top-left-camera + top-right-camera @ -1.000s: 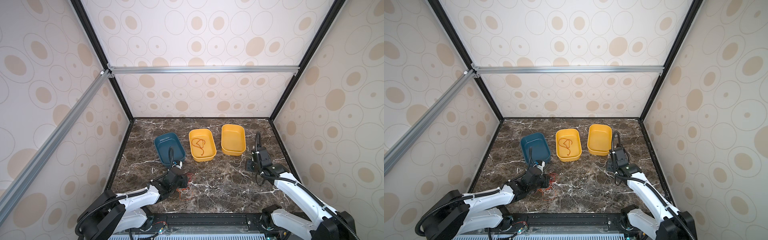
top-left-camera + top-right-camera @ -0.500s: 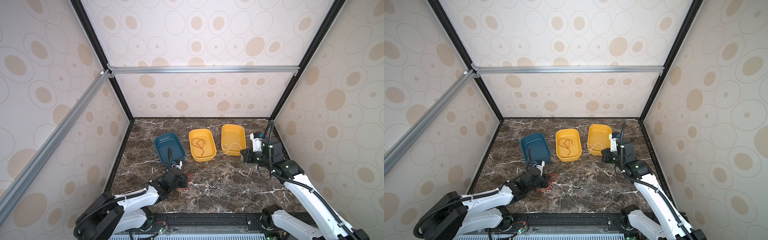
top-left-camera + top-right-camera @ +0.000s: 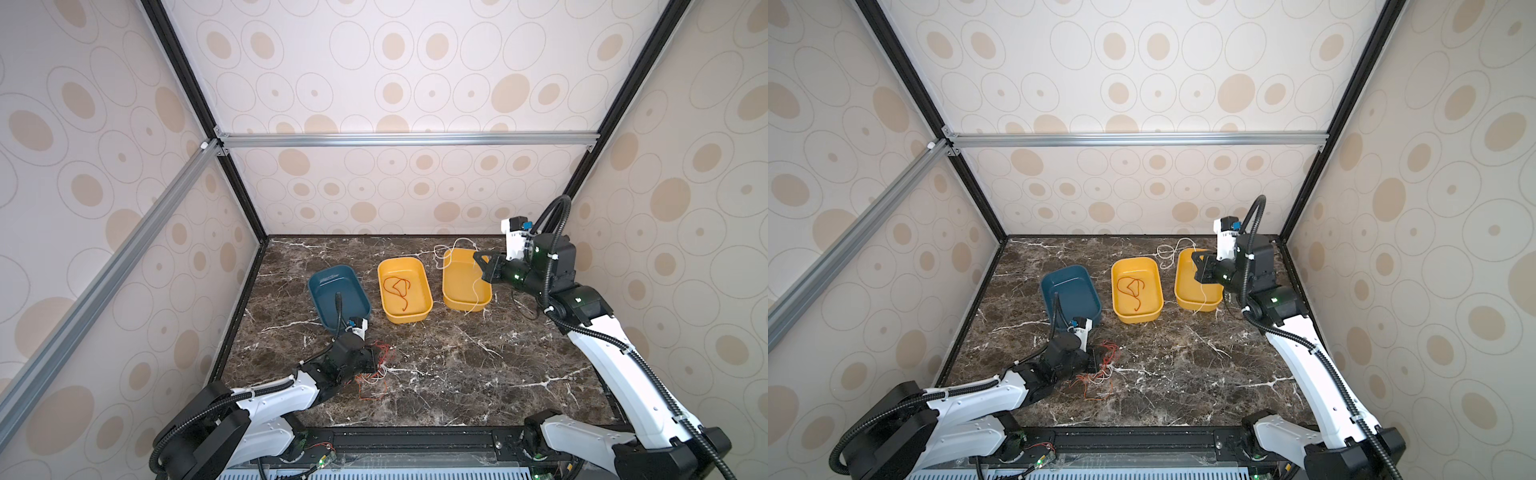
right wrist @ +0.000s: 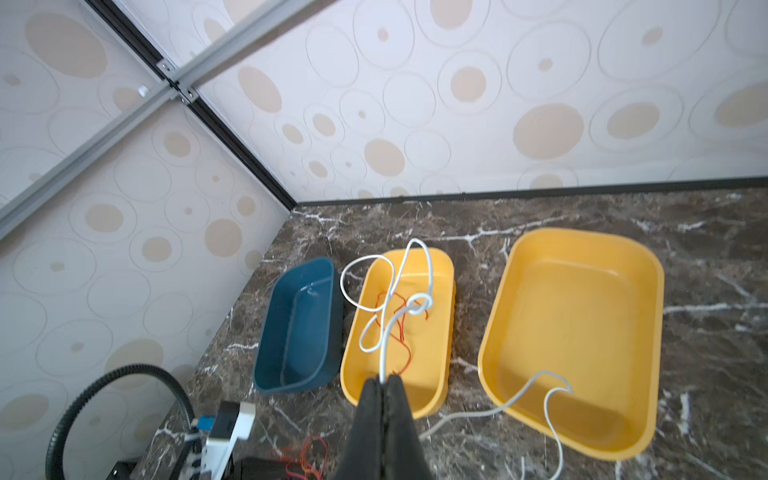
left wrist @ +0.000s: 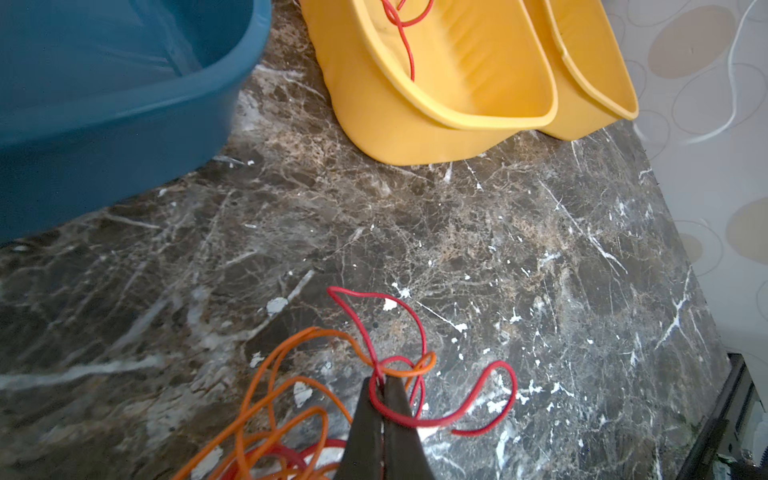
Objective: Untangle the cables
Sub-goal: 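Lift the white wire with the right gripper toward the farther yellow tub, then lower the white wire into the farther yellow tub and open the right gripper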
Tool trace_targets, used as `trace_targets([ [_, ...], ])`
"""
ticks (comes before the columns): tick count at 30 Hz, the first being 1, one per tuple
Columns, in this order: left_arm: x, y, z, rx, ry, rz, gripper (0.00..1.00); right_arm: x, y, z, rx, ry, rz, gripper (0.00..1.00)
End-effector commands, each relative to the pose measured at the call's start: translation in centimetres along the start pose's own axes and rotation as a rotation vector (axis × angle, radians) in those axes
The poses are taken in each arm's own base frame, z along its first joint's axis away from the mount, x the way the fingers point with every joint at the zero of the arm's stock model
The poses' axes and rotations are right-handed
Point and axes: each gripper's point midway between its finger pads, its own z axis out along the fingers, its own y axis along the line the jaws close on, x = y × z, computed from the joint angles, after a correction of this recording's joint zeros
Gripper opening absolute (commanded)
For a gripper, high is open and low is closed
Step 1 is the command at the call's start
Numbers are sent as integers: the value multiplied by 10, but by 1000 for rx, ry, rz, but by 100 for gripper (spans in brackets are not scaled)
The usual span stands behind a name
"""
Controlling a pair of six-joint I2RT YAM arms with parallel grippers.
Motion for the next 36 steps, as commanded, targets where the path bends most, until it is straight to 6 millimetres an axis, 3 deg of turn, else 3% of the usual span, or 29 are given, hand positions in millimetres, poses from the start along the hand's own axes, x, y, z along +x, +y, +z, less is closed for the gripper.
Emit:
trace_targets([
  [1,-4,-4,1,28,-22,-29,0,-39,4,5,3,-111,-89,0],
  [4,-3,-5,3,39,-19,-33,0,-50,6,19,-38,-144,-116,0],
  [7,-2,-5,5,43,-19,-37,0,-58,-14,35,-47,-170,-98,0],
  [11,0,-4,7,47,-17,-47,0,-50,-46,59,-49,-170,-44,0],
  [14,2,-3,9,46,-11,-52,0,-33,-72,77,-68,-159,11,0],
  [18,3,-2,11,41,-9,-53,0,6,-111,100,-63,-93,132,0],
  [23,4,0,13,33,-5,-52,0,48,-148,112,-9,-33,231,0],
  [32,6,0,17,34,-1,-58,0,93,-182,110,157,84,280,0],
  [36,6,0,17,35,0,-57,0,113,-193,118,195,164,317,0],
])
